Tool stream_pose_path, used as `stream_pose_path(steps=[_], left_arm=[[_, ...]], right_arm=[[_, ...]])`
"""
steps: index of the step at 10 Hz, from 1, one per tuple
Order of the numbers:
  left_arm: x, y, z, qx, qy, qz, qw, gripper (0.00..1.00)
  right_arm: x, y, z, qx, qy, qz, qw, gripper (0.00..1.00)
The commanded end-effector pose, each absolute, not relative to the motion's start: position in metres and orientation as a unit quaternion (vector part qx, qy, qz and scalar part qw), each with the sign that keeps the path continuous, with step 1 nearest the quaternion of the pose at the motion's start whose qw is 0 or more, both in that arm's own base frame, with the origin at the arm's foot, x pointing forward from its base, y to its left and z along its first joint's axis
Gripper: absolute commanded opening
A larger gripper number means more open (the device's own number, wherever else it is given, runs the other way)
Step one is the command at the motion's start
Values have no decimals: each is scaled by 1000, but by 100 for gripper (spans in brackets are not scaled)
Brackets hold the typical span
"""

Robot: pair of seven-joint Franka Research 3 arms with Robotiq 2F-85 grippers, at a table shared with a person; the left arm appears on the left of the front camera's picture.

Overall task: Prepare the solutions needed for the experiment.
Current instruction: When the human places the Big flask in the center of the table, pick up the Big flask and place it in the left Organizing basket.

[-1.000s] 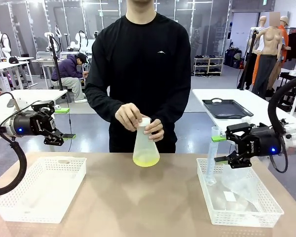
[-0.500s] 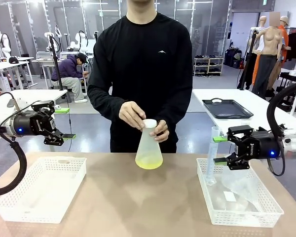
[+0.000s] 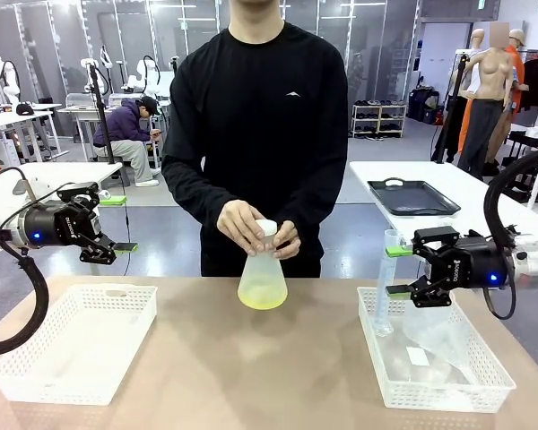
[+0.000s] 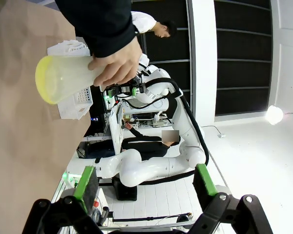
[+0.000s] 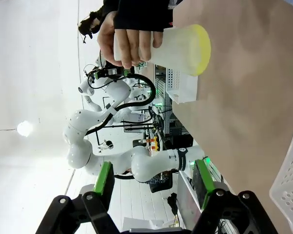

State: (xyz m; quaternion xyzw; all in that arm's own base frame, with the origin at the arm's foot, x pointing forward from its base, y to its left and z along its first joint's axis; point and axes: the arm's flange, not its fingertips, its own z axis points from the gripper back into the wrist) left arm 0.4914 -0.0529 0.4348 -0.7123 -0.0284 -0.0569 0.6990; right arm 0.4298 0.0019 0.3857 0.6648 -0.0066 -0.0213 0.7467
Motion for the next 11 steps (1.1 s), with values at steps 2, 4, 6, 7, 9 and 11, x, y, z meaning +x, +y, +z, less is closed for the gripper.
stream_pose_path(steps=[2, 4, 6, 7, 9, 11], left_arm=[[491, -53, 436, -713, -29, -58, 699, 100], [491, -53, 436, -713, -29, -58, 699, 100], [491, -53, 436, -713, -29, -58, 699, 100], [491, -53, 436, -713, -29, -58, 699, 100], [491, -53, 436, -713, -29, -58, 699, 100], [491, -53, 436, -713, -29, -58, 699, 100]], right_arm=[[430, 2, 386, 663, -8, -23, 748, 82], [430, 2, 386, 663, -8, -23, 748, 82], [430, 2, 386, 663, -8, -23, 748, 82], [430, 2, 386, 663, -8, -23, 748, 82], [430, 2, 386, 663, -8, -23, 748, 82], [430, 2, 386, 663, -8, -23, 748, 82]])
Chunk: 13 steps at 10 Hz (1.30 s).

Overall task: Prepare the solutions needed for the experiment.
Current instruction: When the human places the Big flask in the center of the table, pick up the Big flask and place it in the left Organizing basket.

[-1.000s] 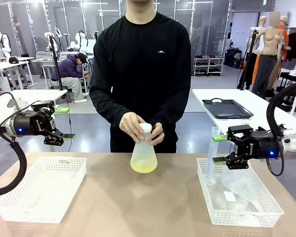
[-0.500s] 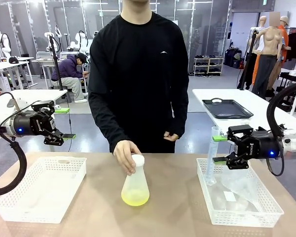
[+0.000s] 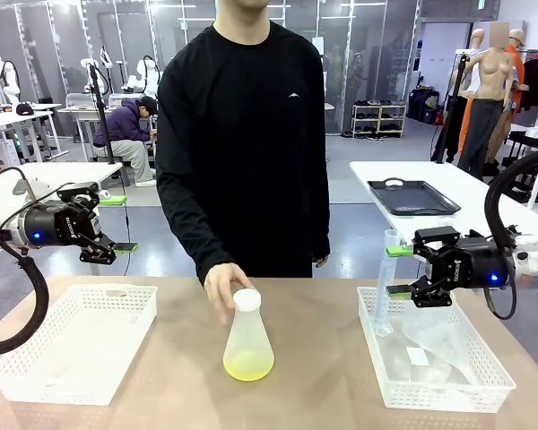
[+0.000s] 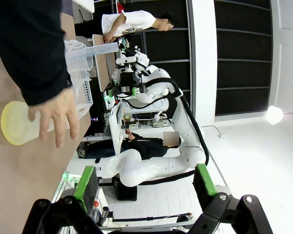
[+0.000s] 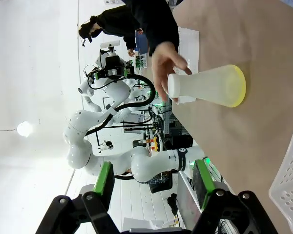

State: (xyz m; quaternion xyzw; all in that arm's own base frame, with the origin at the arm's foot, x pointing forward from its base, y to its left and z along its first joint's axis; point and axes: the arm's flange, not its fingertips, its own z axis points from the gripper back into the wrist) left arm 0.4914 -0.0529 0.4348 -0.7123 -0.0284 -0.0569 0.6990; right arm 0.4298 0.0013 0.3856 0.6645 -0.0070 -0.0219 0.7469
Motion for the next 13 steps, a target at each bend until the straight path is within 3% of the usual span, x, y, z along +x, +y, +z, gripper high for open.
stream_pose_path(steps=[1, 5, 11, 13], left_arm=[[491, -53, 436, -713, -29, -58, 699, 100], [492, -68, 436, -714, -40, -87, 693, 100], [515, -168, 418, -627, -169, -371, 664, 100], [521, -180, 409, -632, -137, -364, 670, 100]], right_arm=[[430, 2, 386, 663, -8, -23, 748, 82], [430, 2, 386, 663, -8, -23, 748, 82], [430, 2, 386, 663, -8, -23, 748, 82], [430, 2, 386, 663, -8, -23, 748, 82]])
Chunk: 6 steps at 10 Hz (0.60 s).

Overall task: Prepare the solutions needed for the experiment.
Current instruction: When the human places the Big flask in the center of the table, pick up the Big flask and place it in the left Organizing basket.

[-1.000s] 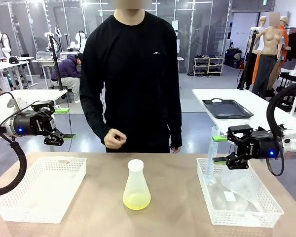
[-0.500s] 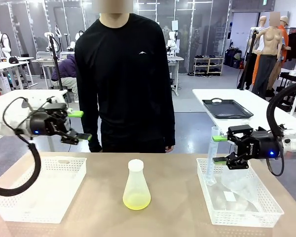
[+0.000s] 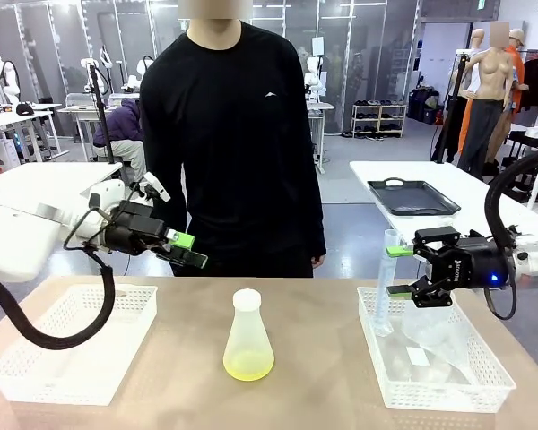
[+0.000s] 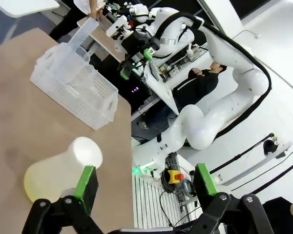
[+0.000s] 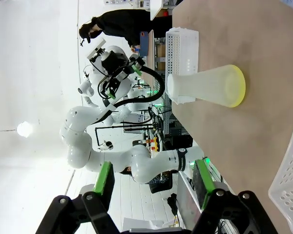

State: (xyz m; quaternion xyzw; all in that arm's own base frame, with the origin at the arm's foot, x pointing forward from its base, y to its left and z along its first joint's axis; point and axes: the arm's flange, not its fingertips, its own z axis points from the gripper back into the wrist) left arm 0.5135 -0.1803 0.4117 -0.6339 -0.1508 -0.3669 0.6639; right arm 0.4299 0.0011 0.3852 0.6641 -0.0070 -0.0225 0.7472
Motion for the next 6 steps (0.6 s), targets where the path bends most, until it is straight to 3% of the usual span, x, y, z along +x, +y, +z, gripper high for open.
stream_pose_path(steps=[1, 6], left_arm=[[507, -176, 420, -634, -153, -366, 664, 100], [513, -178, 417, -633, -155, -368, 664, 100]], right_arm=[[430, 2, 386, 663, -8, -23, 748, 82], [430, 2, 386, 663, -8, -23, 748, 82]])
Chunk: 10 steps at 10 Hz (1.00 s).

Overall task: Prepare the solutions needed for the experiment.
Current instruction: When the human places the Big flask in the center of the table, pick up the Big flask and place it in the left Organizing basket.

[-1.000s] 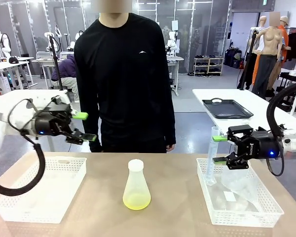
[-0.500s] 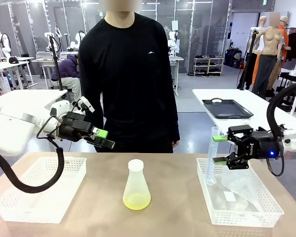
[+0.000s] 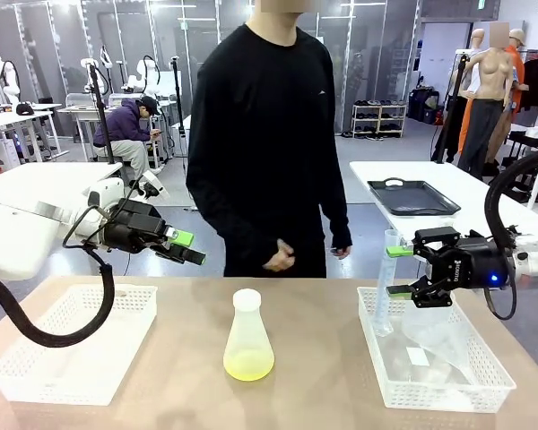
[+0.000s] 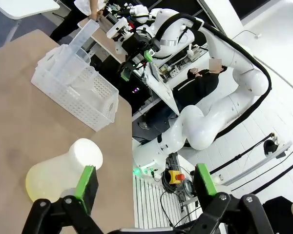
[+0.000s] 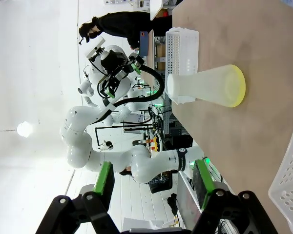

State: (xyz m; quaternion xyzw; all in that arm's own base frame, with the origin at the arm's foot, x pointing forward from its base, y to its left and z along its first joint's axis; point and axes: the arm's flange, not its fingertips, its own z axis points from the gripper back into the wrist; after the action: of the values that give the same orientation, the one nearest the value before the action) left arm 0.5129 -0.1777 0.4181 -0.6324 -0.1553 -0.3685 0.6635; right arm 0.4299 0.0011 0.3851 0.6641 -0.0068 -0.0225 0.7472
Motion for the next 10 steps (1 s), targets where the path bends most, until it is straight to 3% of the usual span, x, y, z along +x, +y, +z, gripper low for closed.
stream_pose_path(steps=[1, 2, 5, 7, 8, 10], left_arm=[[529, -201, 412, -666, -166, -415, 596, 100], [543, -220, 414, -636, -229, -453, 581, 100], [562, -244, 401, -591, -319, -560, 485, 100], [574, -255, 381, -582, -348, -564, 470, 100], [557, -249, 405, -597, -315, -548, 495, 100], [557, -249, 405, -597, -315, -548, 495, 100]], right_arm=[[430, 2, 386, 663, -8, -23, 748, 82], [430, 2, 386, 663, -8, -23, 748, 82], [430, 2, 386, 663, -8, -23, 748, 82], [430, 2, 386, 663, -8, -23, 748, 82], [430, 2, 386, 663, -8, -23, 748, 82], [430, 2, 386, 663, -8, -23, 748, 82]])
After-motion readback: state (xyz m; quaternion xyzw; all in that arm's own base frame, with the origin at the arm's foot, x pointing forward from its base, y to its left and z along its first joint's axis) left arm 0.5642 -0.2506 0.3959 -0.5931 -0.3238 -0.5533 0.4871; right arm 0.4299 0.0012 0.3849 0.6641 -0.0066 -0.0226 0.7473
